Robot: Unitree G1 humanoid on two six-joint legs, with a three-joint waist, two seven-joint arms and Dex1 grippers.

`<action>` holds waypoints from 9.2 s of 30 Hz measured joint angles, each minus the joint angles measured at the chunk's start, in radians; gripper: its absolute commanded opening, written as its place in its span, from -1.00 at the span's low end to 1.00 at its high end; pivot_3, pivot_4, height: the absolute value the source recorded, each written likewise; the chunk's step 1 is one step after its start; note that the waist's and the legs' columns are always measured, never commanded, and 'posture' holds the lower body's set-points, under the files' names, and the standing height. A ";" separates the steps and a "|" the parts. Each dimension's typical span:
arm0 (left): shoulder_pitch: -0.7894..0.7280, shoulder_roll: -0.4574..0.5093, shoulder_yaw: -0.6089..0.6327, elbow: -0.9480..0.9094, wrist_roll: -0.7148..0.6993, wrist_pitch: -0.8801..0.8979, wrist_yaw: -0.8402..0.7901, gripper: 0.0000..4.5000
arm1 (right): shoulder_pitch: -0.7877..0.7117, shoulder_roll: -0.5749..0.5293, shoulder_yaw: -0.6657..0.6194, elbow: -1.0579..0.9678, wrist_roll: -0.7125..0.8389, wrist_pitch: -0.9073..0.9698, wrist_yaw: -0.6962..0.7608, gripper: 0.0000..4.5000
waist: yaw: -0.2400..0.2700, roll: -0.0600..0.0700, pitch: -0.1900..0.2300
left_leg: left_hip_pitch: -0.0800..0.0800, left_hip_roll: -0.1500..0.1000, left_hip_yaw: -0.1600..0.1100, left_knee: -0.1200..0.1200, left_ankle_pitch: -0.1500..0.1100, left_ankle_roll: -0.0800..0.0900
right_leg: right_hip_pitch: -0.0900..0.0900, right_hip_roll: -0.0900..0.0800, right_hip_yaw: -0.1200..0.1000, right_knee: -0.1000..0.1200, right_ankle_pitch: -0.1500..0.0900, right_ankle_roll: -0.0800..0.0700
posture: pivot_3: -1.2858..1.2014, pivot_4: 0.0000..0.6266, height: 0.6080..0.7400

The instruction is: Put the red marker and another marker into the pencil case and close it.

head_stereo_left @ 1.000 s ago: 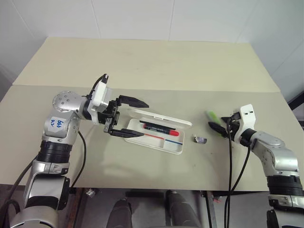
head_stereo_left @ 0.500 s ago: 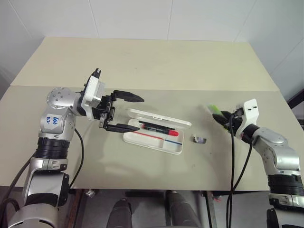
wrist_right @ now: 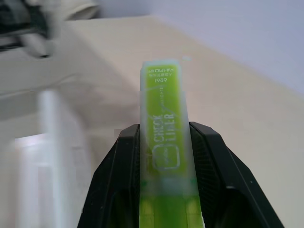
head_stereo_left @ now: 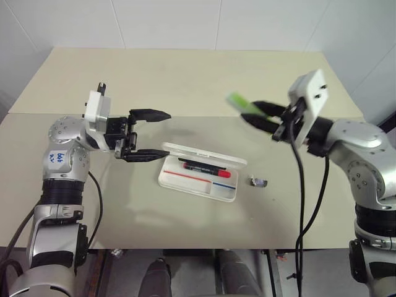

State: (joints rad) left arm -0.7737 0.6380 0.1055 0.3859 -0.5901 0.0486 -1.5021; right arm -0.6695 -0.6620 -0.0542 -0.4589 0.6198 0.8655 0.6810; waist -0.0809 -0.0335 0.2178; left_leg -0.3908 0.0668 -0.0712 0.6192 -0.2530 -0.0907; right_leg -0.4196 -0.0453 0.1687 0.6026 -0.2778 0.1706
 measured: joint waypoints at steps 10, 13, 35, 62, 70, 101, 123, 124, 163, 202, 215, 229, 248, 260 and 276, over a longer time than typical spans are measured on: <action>0.043 0.001 0.013 0.011 -0.010 -0.008 0.000 1.00 | -0.050 0.067 0.137 -0.179 0.149 0.191 -0.063 -0.51 | 0.003 0.000 0.000 | -0.001 0.000 0.000 -0.004 0.000 0.000 | -0.007 0.000 -0.001 0.005 -0.002 -0.002 | 0.03 -0.52 1.00; 0.043 0.001 0.015 0.010 -0.011 -0.008 0.000 1.00 | -0.045 0.041 0.213 -0.204 0.118 0.194 -0.063 -0.51 | 0.004 0.000 0.000 | -0.002 0.000 0.000 -0.003 0.001 0.000 | -0.007 0.000 -0.001 0.006 -0.002 -0.003 | 0.03 -0.52 1.00; 0.109 0.060 0.065 -0.057 -0.062 0.059 0.000 1.00 | -0.035 0.193 0.561 0.097 -0.257 -0.013 -0.037 -0.51 | -0.006 -0.001 -0.001 | -0.002 0.000 0.001 -0.004 0.001 -0.001 | -0.009 0.000 -0.001 0.008 -0.002 -0.003 | 0.03 -0.52 1.00; 0.125 0.183 0.034 -0.018 -0.093 0.064 0.000 1.00 | -0.024 0.274 0.561 0.164 -0.331 -0.032 -0.001 -0.51 | -0.005 -0.002 -0.001 | -0.002 0.000 0.001 -0.004 0.001 -0.001 | -0.009 0.000 -0.001 0.008 -0.003 -0.004 | 0.03 -0.52 1.00; 0.125 0.183 0.034 -0.018 -0.093 0.061 0.000 1.00 | -0.019 0.275 0.561 0.164 -0.334 -0.032 0.009 -0.18 | -0.005 -0.002 -0.001 | -0.002 0.000 0.001 -0.004 0.001 -0.001 | -0.009 0.000 -0.001 0.008 -0.003 -0.004 | 0.03 -0.52 1.00; 0.095 0.397 -0.314 0.086 -0.252 -0.016 0.000 1.00 | 0.062 0.188 0.306 -0.066 -0.099 0.099 0.084 0.98 | -0.001 -0.002 -0.001 | -0.002 0.001 0.001 -0.005 0.001 -0.001 | -0.009 0.000 -0.002 0.008 -0.009 -0.015 | 0.03 -0.52 1.00; 0.065 0.450 -0.506 0.126 -0.355 -0.050 0.000 1.00 | 0.394 -0.368 0.090 -0.093 -0.029 0.006 0.301 0.98 | 0.009 -0.003 -0.001 | -0.001 0.001 0.003 -0.005 0.000 0.000 | -0.010 0.000 -0.001 0.008 -0.014 -0.021 | 0.03 -0.52 1.00; 0.065 0.451 -0.508 0.130 -0.355 -0.050 0.000 1.00 | 0.401 -0.378 0.084 -0.067 -0.046 -0.010 0.305 0.98 | 0.009 -0.003 -0.001 | -0.001 0.001 0.003 -0.005 0.000 0.000 | -0.009 0.000 -0.001 0.008 -0.014 -0.021 | 0.03 -0.52 1.00; 0.105 0.408 -0.378 0.140 -0.421 -0.147 0.000 1.00 | 0.337 -0.210 0.111 0.280 -0.258 -0.248 0.330 -0.87 | 0.004 -0.003 0.000 | 0.001 0.001 0.003 -0.003 0.001 0.000 | -0.009 0.000 -0.001 0.015 -0.012 -0.016 | 0.03 -0.52 1.00; 0.074 0.361 -0.391 0.194 -0.331 -0.159 0.000 1.00 | 0.260 -0.102 0.245 -0.066 -0.136 0.032 0.141 -0.28 | 0.007 -0.003 -0.001 | 0.001 0.001 0.003 -0.002 0.001 0.000 | -0.009 0.000 -0.001 0.016 -0.013 -0.017 | 0.03 -0.52 1.00; 0.046 0.337 -0.391 0.224 -0.306 -0.159 0.000 1.00 | 0.290 -0.132 0.222 -0.059 -0.121 0.031 0.173 0.98 | 0.008 -0.003 -0.001 | 0.001 0.001 0.003 -0.002 0.001 0.000 | -0.009 0.000 -0.001 0.016 -0.013 -0.016 | 0.03 -0.52 1.00; -0.111 0.223 -0.350 0.395 -0.177 -0.115 0.000 1.00 | 0.611 -0.163 -0.194 -0.163 0.148 -0.171 0.391 0.98 | 0.029 -0.004 -0.001 | 0.001 0.001 0.003 0.001 0.001 0.000 | -0.008 0.001 -0.001 0.016 -0.010 -0.010 | 0.03 -0.52 1.00; -0.311 0.105 -0.318 0.655 0.018 -0.196 0.000 -0.98 | 0.611 -0.162 -0.272 -0.080 0.134 -0.350 0.390 1.00 | 0.029 -0.005 -0.001 | 0.000 0.000 0.003 0.008 0.001 0.000 | -0.006 0.001 -0.001 0.016 -0.012 -0.015 | 0.03 -0.52 1.00; -0.446 -0.083 -0.237 0.859 0.236 -0.349 0.000 -0.99 | 0.594 -0.152 -0.295 -0.011 0.146 -0.411 0.397 1.00 | 0.033 -0.006 0.000 | 0.000 0.000 0.002 0.008 0.001 0.000 | -0.005 0.001 -0.001 0.015 -0.009 -0.009 | 0.03 -0.52 1.00; -0.474 -0.143 -0.335 0.876 0.335 -0.382 0.000 -0.99 | 0.596 -0.148 -0.401 0.125 0.225 -0.487 0.513 1.00 | 0.029 -0.006 0.000 | 0.000 0.000 0.002 0.007 0.001 0.000 | -0.005 0.001 -0.001 0.016 -0.005 -0.002 | 0.03 -0.52 1.00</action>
State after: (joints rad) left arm -1.2474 0.4948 -0.2296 1.2616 -0.2550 -0.3334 -1.5024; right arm -0.0734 -0.8105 -0.4548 -0.3335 0.8444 0.3783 1.1943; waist -0.0524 -0.0398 0.2177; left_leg -0.3910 0.0671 -0.0688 0.6267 -0.2525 -0.0909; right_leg -0.4247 -0.0446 0.1681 0.6181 -0.2830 0.1683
